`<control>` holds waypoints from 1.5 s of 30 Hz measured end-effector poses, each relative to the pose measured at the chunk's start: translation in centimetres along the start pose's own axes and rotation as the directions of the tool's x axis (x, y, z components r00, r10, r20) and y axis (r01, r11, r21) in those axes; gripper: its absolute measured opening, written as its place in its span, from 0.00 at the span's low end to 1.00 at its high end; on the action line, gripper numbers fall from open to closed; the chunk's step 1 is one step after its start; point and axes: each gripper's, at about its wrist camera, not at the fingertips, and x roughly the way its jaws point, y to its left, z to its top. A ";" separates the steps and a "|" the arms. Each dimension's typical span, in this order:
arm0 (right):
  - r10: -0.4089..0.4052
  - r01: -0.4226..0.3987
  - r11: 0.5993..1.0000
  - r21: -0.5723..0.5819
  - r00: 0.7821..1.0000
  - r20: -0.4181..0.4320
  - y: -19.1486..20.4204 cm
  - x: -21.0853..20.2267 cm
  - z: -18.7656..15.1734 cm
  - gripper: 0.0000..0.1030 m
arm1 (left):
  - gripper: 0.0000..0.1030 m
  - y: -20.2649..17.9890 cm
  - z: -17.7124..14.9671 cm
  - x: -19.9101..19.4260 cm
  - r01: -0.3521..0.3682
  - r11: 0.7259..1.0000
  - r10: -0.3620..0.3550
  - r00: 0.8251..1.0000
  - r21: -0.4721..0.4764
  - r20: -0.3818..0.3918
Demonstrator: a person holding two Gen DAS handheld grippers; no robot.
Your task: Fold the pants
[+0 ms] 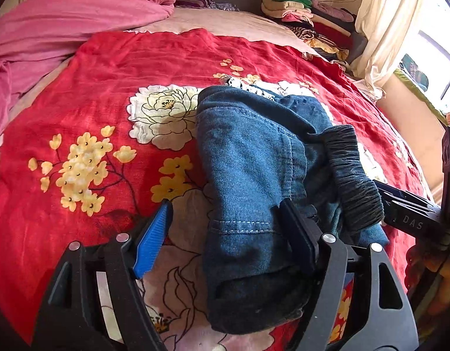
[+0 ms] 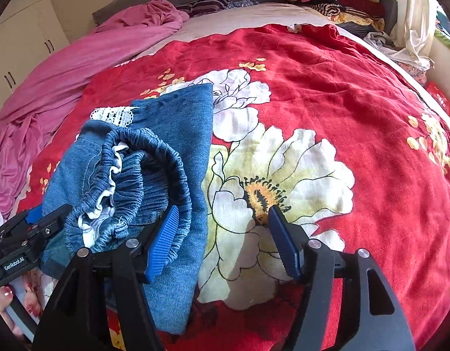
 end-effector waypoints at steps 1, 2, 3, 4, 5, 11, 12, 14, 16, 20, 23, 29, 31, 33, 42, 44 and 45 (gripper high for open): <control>-0.003 0.003 1.000 0.004 1.000 0.002 0.0 -0.2 -0.2 0.64 | 0.67 0.1 -0.2 -0.3 0.002 1.000 -0.002 1.000 -0.004 0.003; -0.005 0.005 1.000 0.008 1.000 0.003 0.0 -0.5 -0.4 0.65 | 0.68 0.1 -0.3 -0.5 0.002 1.000 -0.002 1.000 -0.004 0.004; -0.005 0.005 1.000 0.010 1.000 0.004 -0.1 -0.7 -0.6 0.65 | 0.68 0.0 -0.5 -0.7 0.001 1.000 -0.001 1.000 -0.005 0.005; -0.007 0.007 1.000 0.012 1.000 0.003 -0.1 -0.9 -0.7 0.65 | 0.69 0.1 -0.6 -1.0 0.003 1.000 -0.003 1.000 -0.006 0.007; -0.008 0.008 1.000 0.009 1.000 0.005 0.0 -1.1 -0.9 0.65 | 0.70 0.1 -0.8 -1.2 0.003 1.000 -0.003 1.000 -0.007 0.010; -0.010 0.009 1.000 0.009 1.000 0.029 0.3 -2.8 -1.9 0.65 | 0.73 0.0 -1.7 -2.7 0.003 1.000 -0.003 1.000 -0.006 0.021; -0.005 0.005 1.000 0.009 0.999 0.033 0.3 -3.1 -2.0 0.65 | 0.73 0.1 -1.8 -3.0 0.004 1.000 -0.004 1.000 -0.006 0.021; -0.008 0.008 1.000 0.000 0.999 0.050 0.6 -4.0 -2.3 0.65 | 0.74 0.1 -2.0 -3.5 0.004 1.000 -0.004 1.000 -0.011 0.028; -0.004 0.005 1.000 -0.015 0.997 0.074 0.9 -5.0 -2.6 0.65 | 0.75 0.1 -2.2 -4.1 0.007 1.000 -0.007 0.999 -0.013 0.033; -0.002 0.008 0.999 -0.041 0.992 0.129 1.7 -7.2 -2.9 0.79 | 0.78 -0.2 -2.6 -5.3 0.011 1.000 -0.011 0.999 -0.012 0.045; 0.005 0.004 0.998 -0.058 0.988 0.156 2.3 -8.7 -3.0 0.79 | 0.79 -0.5 -2.7 -6.2 0.014 1.000 -0.013 0.998 -0.004 0.057; 0.019 -0.003 0.997 -0.080 0.978 0.207 3.0 -11.5 -3.2 0.79 | 0.87 -1.6 -2.8 -8.5 0.017 1.000 -0.019 0.995 0.019 0.094; 0.024 -0.005 0.996 -0.084 0.975 0.222 3.2 -12.4 -3.4 0.79 | 0.90 -1.9 -2.8 -9.3 0.017 1.000 -0.020 0.994 0.025 0.108; 0.033 -0.013 0.996 -0.087 0.972 0.234 3.3 -13.4 -3.6 0.79 | 0.90 -2.2 -2.9 -10.1 0.016 0.999 -0.019 0.993 0.030 0.117; 0.051 -0.018 0.993 -0.113 0.953 0.300 4.1 -17.6 -4.7 0.79 | 0.90 -3.3 -3.6 -13.6 -0.008 0.999 0.000 0.985 0.045 0.172; 0.049 -0.012 0.993 -0.120 0.949 0.313 4.3 -18.4 -5.1 0.93 | 0.90 -3.6 -3.9 -14.3 -0.014 0.999 0.005 0.984 0.049 0.181; 0.047 -0.009 0.993 -0.120 0.945 0.324 4.3 -18.9 -5.2 0.96 | 0.91 -3.7 -4.0 -14.7 -0.016 0.999 0.006 0.983 0.051 0.186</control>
